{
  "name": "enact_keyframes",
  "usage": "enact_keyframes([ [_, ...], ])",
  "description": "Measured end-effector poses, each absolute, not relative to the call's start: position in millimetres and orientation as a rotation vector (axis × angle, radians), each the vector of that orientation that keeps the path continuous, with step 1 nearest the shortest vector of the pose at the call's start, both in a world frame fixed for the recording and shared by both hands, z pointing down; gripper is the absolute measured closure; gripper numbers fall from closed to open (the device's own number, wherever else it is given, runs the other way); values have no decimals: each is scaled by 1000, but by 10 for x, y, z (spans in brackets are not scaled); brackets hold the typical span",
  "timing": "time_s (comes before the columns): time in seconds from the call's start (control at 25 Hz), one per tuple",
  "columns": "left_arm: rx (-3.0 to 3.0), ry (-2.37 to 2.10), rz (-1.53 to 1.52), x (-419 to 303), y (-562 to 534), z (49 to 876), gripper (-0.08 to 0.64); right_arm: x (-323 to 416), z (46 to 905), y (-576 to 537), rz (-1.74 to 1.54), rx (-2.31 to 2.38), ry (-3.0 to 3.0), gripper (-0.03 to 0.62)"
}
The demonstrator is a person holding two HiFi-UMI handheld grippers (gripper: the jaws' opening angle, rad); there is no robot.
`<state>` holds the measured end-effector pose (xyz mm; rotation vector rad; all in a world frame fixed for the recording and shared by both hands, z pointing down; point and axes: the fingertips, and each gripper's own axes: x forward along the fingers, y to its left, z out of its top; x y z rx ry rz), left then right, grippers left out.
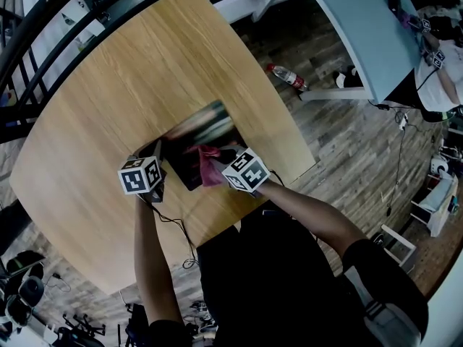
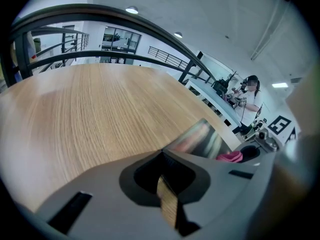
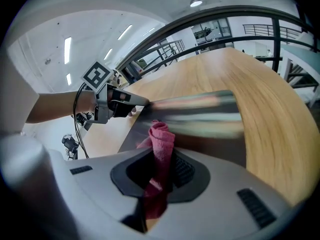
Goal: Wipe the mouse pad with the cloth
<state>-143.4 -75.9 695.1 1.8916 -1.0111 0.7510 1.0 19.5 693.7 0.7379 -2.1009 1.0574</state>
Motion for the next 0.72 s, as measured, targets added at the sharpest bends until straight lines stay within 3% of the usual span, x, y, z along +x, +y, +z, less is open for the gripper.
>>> enact_keyframes([
  [0.72,1870,-1052,791,-1433,-759,6956,537,567,6936,94,1059,823,-2065,525],
])
